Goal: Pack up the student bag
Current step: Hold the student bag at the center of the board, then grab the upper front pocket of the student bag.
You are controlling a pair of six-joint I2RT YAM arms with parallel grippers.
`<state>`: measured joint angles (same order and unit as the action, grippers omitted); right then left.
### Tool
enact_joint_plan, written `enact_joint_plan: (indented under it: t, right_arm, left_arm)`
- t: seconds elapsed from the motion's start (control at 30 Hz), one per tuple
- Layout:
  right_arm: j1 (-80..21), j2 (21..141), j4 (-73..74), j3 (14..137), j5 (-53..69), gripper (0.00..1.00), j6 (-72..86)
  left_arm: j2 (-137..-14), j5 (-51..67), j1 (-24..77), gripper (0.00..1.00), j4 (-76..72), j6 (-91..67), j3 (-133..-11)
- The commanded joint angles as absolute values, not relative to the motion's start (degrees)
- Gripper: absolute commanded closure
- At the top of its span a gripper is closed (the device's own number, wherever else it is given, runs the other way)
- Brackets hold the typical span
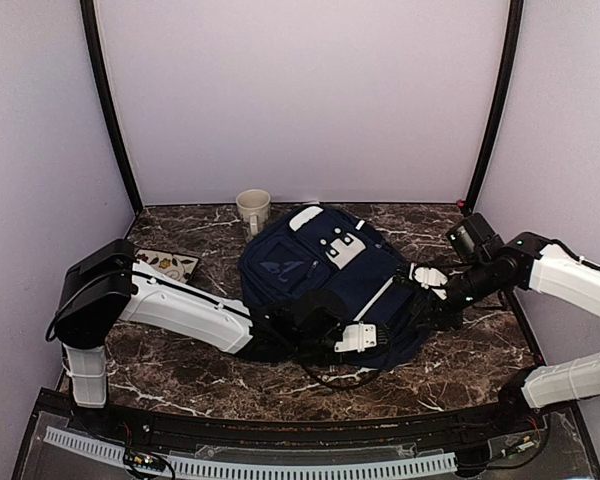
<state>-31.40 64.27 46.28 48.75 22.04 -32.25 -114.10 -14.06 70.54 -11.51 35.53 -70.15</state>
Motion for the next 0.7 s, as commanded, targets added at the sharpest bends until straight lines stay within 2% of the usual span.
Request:
enact_joint_plan:
  t: [0.0,0.23,0.43,0.67]
  right_arm:
    - [-31.7,64.7,44.7,48.1,21.5,0.62,-33.1]
    - [-31.8,68.5,44.3,48.3,18.7,0.58,-32.3]
    - [-31.8,70.1,39.5,48.6,16.8,0.52,-28.1]
    - [-31.7,73.8,36.3,49.4,13.9,0.52,-25.9]
  left_arm:
    - [-114.2,-14.9,69.3,0.97,-17.7,33.6,-72.9]
    - [-115.9,-6.9,67.7,1.0,-26.7,21.8,-75.6]
    - [-118.4,-6.6,67.6,1.0,-36.6,13.8,-76.1]
    - [-119.1,-6.4,67.6,1.0,-39.6,11.1,-76.0]
